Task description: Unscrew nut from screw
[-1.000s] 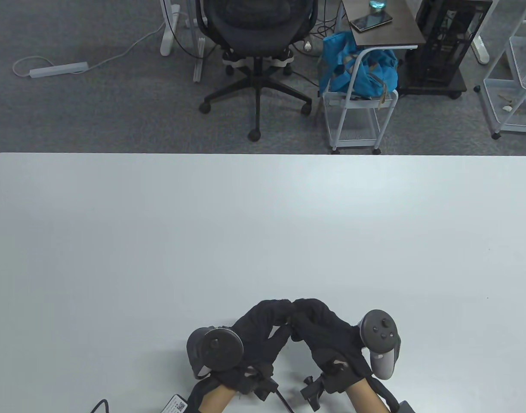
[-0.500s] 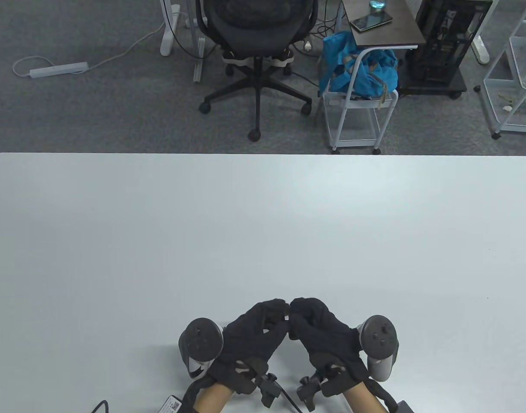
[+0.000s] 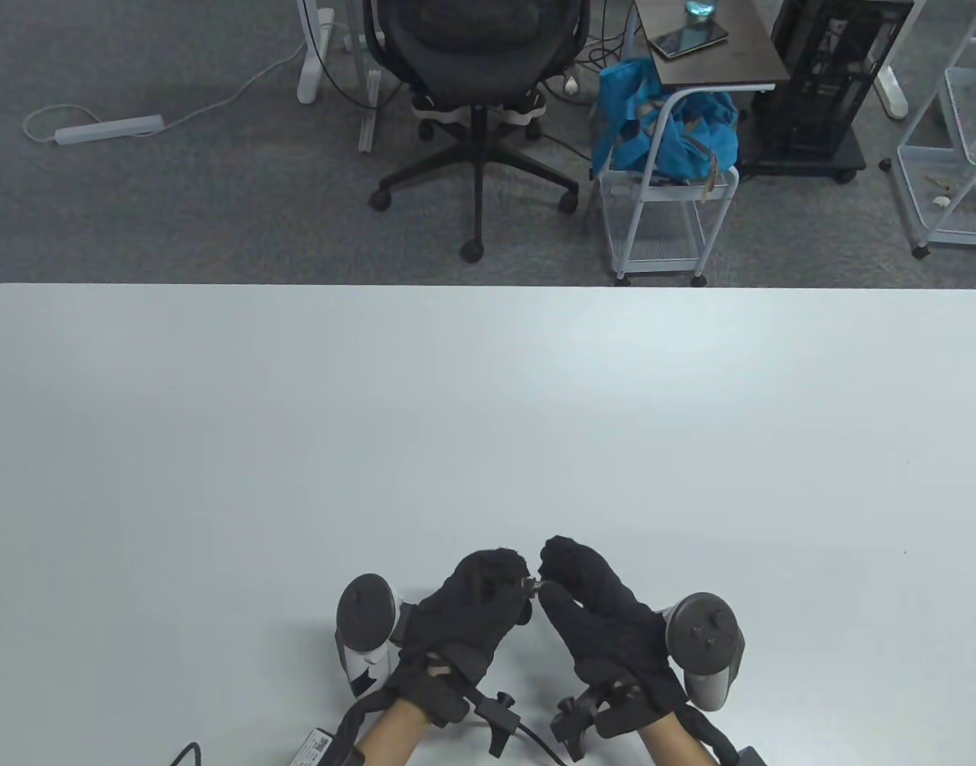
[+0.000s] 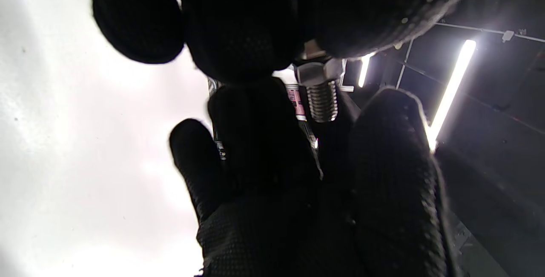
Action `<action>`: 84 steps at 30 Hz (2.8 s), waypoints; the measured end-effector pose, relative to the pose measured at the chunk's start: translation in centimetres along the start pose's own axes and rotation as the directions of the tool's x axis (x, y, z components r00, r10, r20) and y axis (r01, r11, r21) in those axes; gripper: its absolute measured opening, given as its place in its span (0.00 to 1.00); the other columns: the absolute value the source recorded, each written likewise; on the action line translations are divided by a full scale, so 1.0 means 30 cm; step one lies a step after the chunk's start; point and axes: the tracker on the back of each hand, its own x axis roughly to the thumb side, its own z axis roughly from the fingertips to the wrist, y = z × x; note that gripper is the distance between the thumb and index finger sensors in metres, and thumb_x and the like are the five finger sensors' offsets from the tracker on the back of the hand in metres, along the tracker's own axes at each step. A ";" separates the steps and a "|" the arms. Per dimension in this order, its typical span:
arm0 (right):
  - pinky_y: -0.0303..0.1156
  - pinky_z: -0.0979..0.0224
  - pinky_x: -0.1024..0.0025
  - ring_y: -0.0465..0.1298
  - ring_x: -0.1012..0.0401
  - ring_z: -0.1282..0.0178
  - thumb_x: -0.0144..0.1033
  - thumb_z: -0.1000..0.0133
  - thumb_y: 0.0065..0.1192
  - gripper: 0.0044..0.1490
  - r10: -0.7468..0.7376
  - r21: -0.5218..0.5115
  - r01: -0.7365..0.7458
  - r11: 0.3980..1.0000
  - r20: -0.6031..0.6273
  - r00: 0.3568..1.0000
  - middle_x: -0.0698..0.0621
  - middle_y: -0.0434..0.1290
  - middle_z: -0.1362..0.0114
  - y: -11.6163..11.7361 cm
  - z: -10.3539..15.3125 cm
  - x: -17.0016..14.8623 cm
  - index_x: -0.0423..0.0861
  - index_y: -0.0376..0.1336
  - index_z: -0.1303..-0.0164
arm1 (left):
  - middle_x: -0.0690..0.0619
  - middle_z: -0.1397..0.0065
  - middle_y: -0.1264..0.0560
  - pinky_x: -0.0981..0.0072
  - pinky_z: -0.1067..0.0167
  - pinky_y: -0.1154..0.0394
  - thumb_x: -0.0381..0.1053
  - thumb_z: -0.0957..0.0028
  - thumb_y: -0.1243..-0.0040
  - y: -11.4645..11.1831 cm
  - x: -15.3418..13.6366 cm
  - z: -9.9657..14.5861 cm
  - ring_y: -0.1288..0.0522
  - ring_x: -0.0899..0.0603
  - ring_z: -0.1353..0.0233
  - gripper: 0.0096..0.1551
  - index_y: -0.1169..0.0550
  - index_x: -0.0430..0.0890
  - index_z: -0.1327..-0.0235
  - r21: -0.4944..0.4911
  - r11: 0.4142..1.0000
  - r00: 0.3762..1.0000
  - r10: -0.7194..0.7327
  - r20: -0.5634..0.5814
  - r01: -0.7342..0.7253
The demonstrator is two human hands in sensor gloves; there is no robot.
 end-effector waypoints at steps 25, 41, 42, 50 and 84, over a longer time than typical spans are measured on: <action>0.74 0.40 0.38 0.81 0.46 0.52 0.53 0.41 0.59 0.36 0.041 0.019 -0.041 0.999 -0.011 0.999 0.43 0.80 0.46 0.018 -0.004 -0.014 0.39 0.67 0.33 | 0.43 0.38 0.20 0.40 0.42 0.21 0.53 0.50 0.32 -0.008 -0.002 0.001 0.16 0.44 0.50 0.27 0.24 0.50 0.37 0.002 0.999 0.999 -0.038 -0.007 0.038; 0.61 0.28 0.32 0.66 0.37 0.28 0.50 0.39 0.59 0.36 -0.145 0.117 0.144 0.983 -0.005 0.989 0.35 0.61 0.22 0.023 -0.010 -0.020 0.49 0.61 0.22 | 0.42 0.38 0.21 0.39 0.42 0.22 0.53 0.49 0.32 0.002 -0.013 -0.004 0.17 0.44 0.50 0.27 0.24 0.50 0.37 0.016 1.000 1.000 -0.009 -0.028 0.009; 0.61 0.29 0.32 0.65 0.37 0.28 0.53 0.39 0.58 0.39 -0.128 0.106 0.129 0.986 -0.019 0.992 0.34 0.61 0.21 0.022 -0.010 -0.024 0.46 0.59 0.20 | 0.42 0.38 0.21 0.39 0.42 0.22 0.53 0.49 0.32 0.002 -0.013 -0.004 0.17 0.44 0.50 0.27 0.24 0.50 0.37 0.015 1.000 1.000 -0.013 -0.026 0.014; 0.71 0.36 0.36 0.79 0.43 0.46 0.53 0.40 0.57 0.36 0.045 0.081 -0.042 0.996 -0.036 0.998 0.41 0.78 0.40 0.027 -0.012 -0.030 0.39 0.65 0.32 | 0.42 0.38 0.21 0.39 0.42 0.22 0.53 0.49 0.32 0.000 -0.015 -0.006 0.17 0.44 0.50 0.27 0.24 0.51 0.37 0.009 1.000 0.999 -0.024 -0.022 0.024; 0.73 0.35 0.40 0.79 0.48 0.46 0.43 0.41 0.63 0.34 0.063 0.079 -0.065 0.995 0.024 0.998 0.47 0.77 0.41 0.030 -0.013 -0.007 0.41 0.61 0.28 | 0.42 0.38 0.21 0.39 0.42 0.22 0.53 0.49 0.32 0.005 -0.031 -0.010 0.17 0.44 0.50 0.27 0.24 0.51 0.37 0.016 1.000 0.999 -0.017 -0.038 0.018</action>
